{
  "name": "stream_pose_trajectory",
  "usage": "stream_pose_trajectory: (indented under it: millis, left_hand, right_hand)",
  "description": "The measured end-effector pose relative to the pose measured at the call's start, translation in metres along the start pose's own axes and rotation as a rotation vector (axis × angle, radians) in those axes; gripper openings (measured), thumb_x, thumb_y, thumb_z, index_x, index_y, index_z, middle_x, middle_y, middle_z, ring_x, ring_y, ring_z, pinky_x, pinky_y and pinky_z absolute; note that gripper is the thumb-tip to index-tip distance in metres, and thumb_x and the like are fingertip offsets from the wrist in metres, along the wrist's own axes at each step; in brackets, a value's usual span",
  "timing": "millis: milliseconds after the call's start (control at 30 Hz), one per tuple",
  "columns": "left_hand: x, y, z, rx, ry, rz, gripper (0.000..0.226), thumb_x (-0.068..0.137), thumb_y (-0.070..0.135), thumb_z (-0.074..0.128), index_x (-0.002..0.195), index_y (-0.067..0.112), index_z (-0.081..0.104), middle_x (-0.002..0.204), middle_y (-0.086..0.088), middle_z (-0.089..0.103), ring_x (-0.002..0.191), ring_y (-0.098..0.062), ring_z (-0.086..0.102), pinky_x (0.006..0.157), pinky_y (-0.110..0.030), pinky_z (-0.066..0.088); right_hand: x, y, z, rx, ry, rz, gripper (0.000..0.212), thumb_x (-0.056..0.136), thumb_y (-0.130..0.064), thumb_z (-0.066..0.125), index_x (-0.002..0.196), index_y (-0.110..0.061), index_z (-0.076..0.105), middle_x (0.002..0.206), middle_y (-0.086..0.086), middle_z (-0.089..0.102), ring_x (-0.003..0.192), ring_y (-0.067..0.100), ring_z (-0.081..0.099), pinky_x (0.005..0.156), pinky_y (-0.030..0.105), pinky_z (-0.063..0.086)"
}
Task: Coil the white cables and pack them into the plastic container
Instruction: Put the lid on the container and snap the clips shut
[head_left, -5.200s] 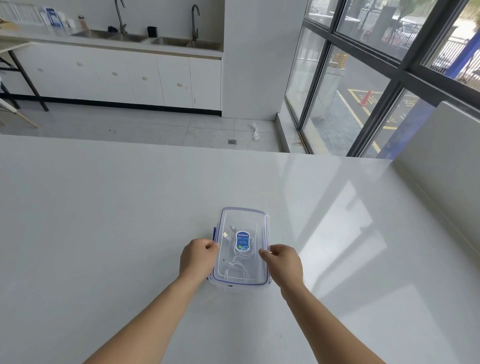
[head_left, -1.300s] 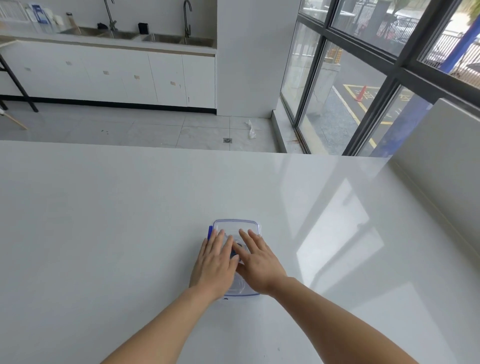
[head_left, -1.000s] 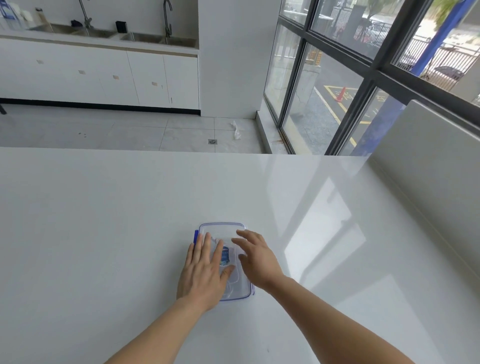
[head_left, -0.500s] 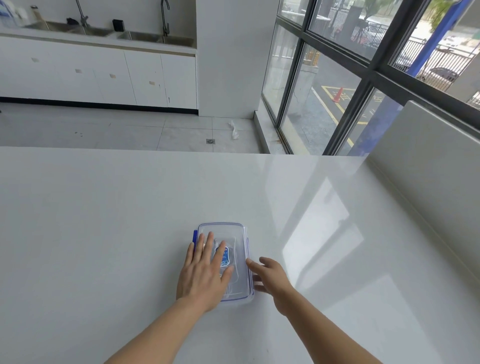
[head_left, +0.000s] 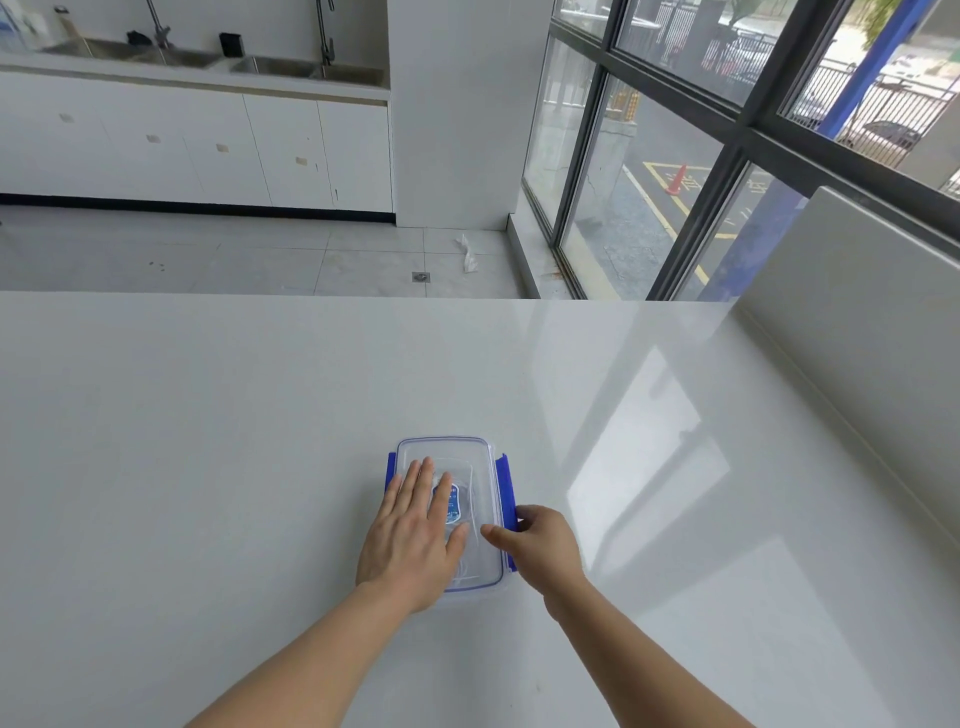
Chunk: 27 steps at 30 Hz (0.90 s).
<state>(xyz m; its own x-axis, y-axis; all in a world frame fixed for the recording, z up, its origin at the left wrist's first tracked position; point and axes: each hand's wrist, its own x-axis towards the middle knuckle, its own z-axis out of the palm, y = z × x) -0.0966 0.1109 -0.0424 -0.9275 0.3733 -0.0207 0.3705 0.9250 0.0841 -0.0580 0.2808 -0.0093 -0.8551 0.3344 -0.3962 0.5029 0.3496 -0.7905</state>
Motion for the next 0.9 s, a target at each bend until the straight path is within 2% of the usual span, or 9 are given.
stream_pose_trajectory:
  millis: [67, 167, 367, 467, 533, 667, 800, 900]
  left_hand:
    - [0.0, 0.0, 0.0, -0.005, 0.002, 0.0, 0.083, 0.09, 0.058, -0.004, 0.16, 0.015, 0.01, 0.169, -0.011, 0.002, 0.156, -0.023, -0.003, 0.127, -0.041, -0.004]
    - [-0.001, 0.001, -0.001, -0.014, 0.015, 0.004, 0.084, 0.089, 0.058, -0.005, 0.16, 0.015, 0.013, 0.169, -0.011, 0.005, 0.156, -0.024, 0.0, 0.127, -0.041, -0.002]
    - [0.0, 0.0, 0.001, -0.025, 0.027, 0.003, 0.083, 0.09, 0.059, -0.004, 0.16, 0.015, 0.012, 0.169, -0.011, 0.004, 0.156, -0.024, -0.001, 0.126, -0.04, -0.004]
    - [0.001, 0.0, 0.004, -0.02, 0.03, -0.002, 0.083, 0.09, 0.058, -0.004, 0.16, 0.015, 0.011, 0.169, -0.011, 0.004, 0.156, -0.024, -0.001, 0.126, -0.04, -0.005]
    - [0.001, 0.002, 0.004, -0.018, 0.034, -0.011, 0.083, 0.09, 0.058, -0.004, 0.159, 0.015, 0.013, 0.169, -0.012, 0.005, 0.156, -0.025, 0.0, 0.126, -0.041, -0.006]
    - [0.001, 0.003, 0.002, -0.026, 0.058, -0.051, 0.085, 0.09, 0.057, -0.002, 0.158, 0.013, 0.02, 0.168, -0.015, 0.013, 0.156, -0.027, 0.006, 0.126, -0.042, -0.002]
    - [0.0, 0.002, 0.003, -0.037, 0.04, -0.05, 0.081, 0.093, 0.057, 0.001, 0.159, 0.014, 0.016, 0.168, -0.014, 0.009, 0.156, -0.026, 0.002, 0.126, -0.041, -0.004]
    - [0.001, -0.001, 0.003, -0.118, 0.056, -0.055, 0.074, 0.099, 0.057, 0.018, 0.159, 0.013, 0.017, 0.169, -0.011, 0.01, 0.156, -0.023, 0.003, 0.125, -0.038, -0.006]
  right_hand:
    - [0.0, -0.003, 0.004, -0.127, 0.04, -0.044, 0.02, 0.075, -0.035, 0.076, 0.081, -0.016, 0.074, 0.071, 0.008, 0.072, 0.057, 0.019, 0.061, 0.054, 0.032, 0.048]
    - [0.001, -0.006, 0.007, -0.251, 0.062, -0.073, 0.018, 0.078, -0.034, 0.072, 0.076, -0.016, 0.07, 0.062, 0.0, 0.063, 0.051, 0.013, 0.052, 0.047, 0.022, 0.037]
    - [0.0, -0.003, 0.01, -0.384, 0.11, -0.136, 0.024, 0.086, -0.035, 0.068, 0.08, -0.012, 0.064, 0.079, 0.003, 0.056, 0.06, 0.018, 0.049, 0.049, 0.021, 0.033]
    - [0.0, -0.001, 0.015, -0.441, 0.151, -0.171, 0.023, 0.09, -0.035, 0.066, 0.09, -0.012, 0.066, 0.089, 0.0, 0.054, 0.066, 0.017, 0.052, 0.053, 0.019, 0.035]
    - [0.003, -0.002, 0.019, -0.477, 0.169, -0.196, 0.019, 0.091, -0.031, 0.067, 0.091, -0.011, 0.067, 0.089, -0.001, 0.051, 0.065, 0.017, 0.05, 0.055, 0.02, 0.035]
    - [0.011, -0.011, 0.021, -0.531, 0.158, -0.198, 0.02, 0.091, -0.028, 0.068, 0.091, -0.009, 0.067, 0.091, -0.001, 0.05, 0.07, 0.022, 0.053, 0.067, 0.029, 0.047]
    - [0.009, -0.007, 0.022, -0.53, 0.126, -0.201, 0.021, 0.096, -0.03, 0.063, 0.1, -0.01, 0.066, 0.101, 0.003, 0.054, 0.076, 0.024, 0.06, 0.07, 0.033, 0.052]
    - [0.006, -0.004, 0.021, -0.467, 0.122, -0.194, 0.019, 0.096, -0.031, 0.062, 0.1, -0.012, 0.065, 0.1, 0.002, 0.053, 0.075, 0.023, 0.061, 0.07, 0.032, 0.053]
